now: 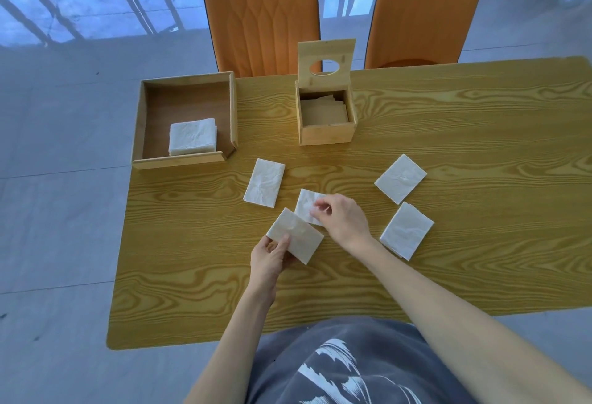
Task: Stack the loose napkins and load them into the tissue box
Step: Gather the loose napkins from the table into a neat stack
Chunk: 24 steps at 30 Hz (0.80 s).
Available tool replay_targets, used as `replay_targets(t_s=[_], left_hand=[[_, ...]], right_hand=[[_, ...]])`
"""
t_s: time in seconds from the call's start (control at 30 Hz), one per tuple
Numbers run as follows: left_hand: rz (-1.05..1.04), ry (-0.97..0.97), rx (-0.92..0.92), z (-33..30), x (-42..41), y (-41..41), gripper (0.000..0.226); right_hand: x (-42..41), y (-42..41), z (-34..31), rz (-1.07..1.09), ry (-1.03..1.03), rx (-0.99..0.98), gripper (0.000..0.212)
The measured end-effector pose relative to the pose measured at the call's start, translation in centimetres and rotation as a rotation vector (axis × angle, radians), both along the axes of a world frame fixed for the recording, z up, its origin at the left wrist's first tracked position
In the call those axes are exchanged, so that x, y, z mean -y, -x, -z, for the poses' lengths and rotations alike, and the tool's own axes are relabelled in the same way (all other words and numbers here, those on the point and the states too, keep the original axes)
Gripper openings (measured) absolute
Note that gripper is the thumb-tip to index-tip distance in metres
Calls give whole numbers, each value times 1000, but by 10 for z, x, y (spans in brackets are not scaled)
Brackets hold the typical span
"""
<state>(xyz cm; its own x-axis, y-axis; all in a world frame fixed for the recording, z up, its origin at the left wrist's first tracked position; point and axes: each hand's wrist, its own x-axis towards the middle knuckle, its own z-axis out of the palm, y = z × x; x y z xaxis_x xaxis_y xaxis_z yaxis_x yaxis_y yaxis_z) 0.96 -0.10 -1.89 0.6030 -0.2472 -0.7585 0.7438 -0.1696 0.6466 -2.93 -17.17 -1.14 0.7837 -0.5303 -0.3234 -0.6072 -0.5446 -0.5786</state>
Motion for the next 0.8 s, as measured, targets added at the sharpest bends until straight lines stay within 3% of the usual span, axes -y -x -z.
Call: replay_targets(t_s=[0.13,0.37,0.6,0.8], left_hand=[[-58,-26,-29,2,-5,-1,18],[-61,9,-69,-1,-5,-4,12],[-133,50,-116,-1,-6,-5,30],[-168,92,-135,-5,-8,-4,53]], right_hand=[[10,-11,3,-64,232,-55,38],[12,-21,3,-60,285,-160,27],[22,-12,0,-3,87,-164,20],[25,-9,-9,235,-460,95,20]])
